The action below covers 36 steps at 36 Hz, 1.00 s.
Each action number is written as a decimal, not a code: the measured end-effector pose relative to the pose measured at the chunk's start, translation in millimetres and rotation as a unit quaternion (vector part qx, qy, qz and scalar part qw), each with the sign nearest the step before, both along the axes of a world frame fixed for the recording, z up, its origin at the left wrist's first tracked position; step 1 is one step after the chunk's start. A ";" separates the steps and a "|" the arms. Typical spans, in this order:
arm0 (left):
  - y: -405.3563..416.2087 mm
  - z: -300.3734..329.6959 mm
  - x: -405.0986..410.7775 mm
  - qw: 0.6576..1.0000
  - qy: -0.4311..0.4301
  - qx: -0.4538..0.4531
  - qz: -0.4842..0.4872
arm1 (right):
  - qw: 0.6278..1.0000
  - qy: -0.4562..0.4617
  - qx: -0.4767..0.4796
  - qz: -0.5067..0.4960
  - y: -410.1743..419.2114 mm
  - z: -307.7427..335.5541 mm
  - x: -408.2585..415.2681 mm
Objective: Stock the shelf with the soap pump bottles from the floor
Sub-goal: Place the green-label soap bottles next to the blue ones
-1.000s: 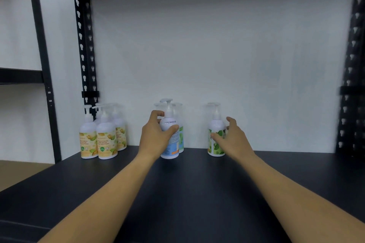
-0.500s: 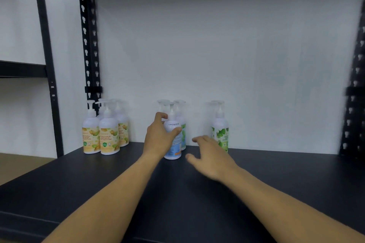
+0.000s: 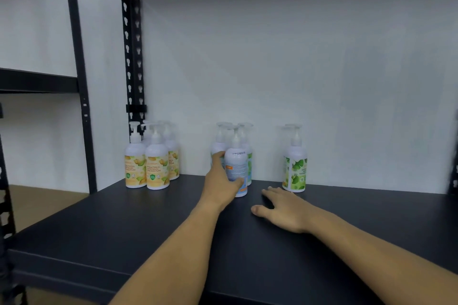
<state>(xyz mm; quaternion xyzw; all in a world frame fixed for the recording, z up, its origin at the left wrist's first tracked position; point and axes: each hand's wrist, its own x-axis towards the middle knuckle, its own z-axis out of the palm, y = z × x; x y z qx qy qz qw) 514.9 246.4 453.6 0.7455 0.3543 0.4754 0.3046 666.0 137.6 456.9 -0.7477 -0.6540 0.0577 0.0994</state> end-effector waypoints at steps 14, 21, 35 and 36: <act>3.6 -0.5 -2.2 1.000 -0.004 0.003 -0.002 | 1.000 0.025 0.003 -0.010 0.0 -1.7 0.3; 12.3 -3.1 -5.7 0.999 0.016 -0.013 -0.043 | 0.999 0.031 0.004 -0.013 -0.4 -0.1 -0.8; 10.7 -3.4 -8.4 1.000 -0.008 -0.019 -0.014 | 0.999 0.037 0.007 -0.012 0.8 -2.0 1.1; 11.9 -3.8 -9.5 0.999 -0.008 -0.025 -0.025 | 0.999 0.038 0.006 -0.012 0.4 -1.7 1.0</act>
